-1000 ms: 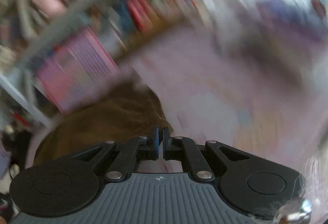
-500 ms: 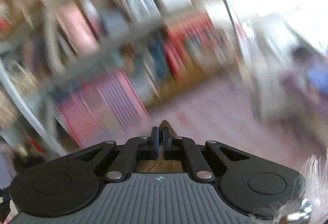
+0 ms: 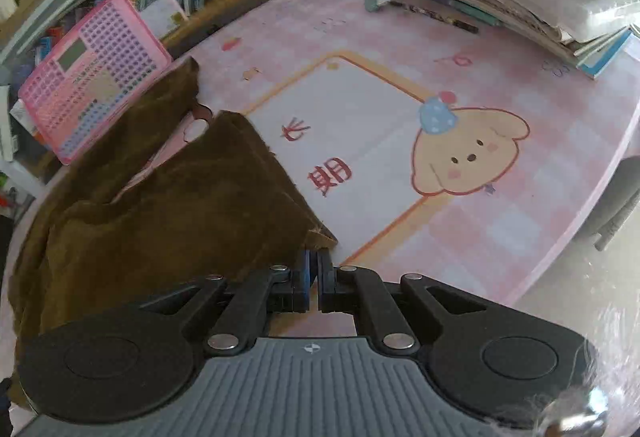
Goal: Fold clothes
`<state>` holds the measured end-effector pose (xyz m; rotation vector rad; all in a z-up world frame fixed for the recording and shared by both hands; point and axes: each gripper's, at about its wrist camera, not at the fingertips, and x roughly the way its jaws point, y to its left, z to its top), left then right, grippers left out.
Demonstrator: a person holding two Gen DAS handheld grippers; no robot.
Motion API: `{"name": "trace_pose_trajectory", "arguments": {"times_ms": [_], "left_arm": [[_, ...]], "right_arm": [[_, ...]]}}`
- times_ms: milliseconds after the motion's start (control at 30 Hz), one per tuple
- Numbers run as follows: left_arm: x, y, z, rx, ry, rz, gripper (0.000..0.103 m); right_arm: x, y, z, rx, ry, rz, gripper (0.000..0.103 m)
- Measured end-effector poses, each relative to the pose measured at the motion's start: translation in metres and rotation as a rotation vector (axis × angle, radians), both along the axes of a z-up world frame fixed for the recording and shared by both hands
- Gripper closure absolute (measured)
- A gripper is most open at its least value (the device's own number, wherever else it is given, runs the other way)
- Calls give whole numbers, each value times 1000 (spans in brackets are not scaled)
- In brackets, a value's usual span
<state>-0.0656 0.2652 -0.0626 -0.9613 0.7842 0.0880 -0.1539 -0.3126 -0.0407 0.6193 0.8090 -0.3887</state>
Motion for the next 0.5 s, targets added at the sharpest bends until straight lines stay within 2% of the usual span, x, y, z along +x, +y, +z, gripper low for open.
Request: {"name": "trace_pose_trajectory", "arguments": {"times_ms": [167, 367, 433, 500], "left_arm": [[8, 2, 9, 13, -26, -13, 95], [-5, 19, 10, 32, -24, 88, 95], [-3, 22, 8, 35, -13, 76, 95], [-1, 16, 8, 35, -6, 22, 94]], "right_arm": [[4, -1, -3, 6, 25, 5, 99], [13, 20, -1, 18, 23, 88, 99], [14, 22, 2, -8, 27, 92, 99], [9, 12, 5, -25, 24, 45, 99]]}}
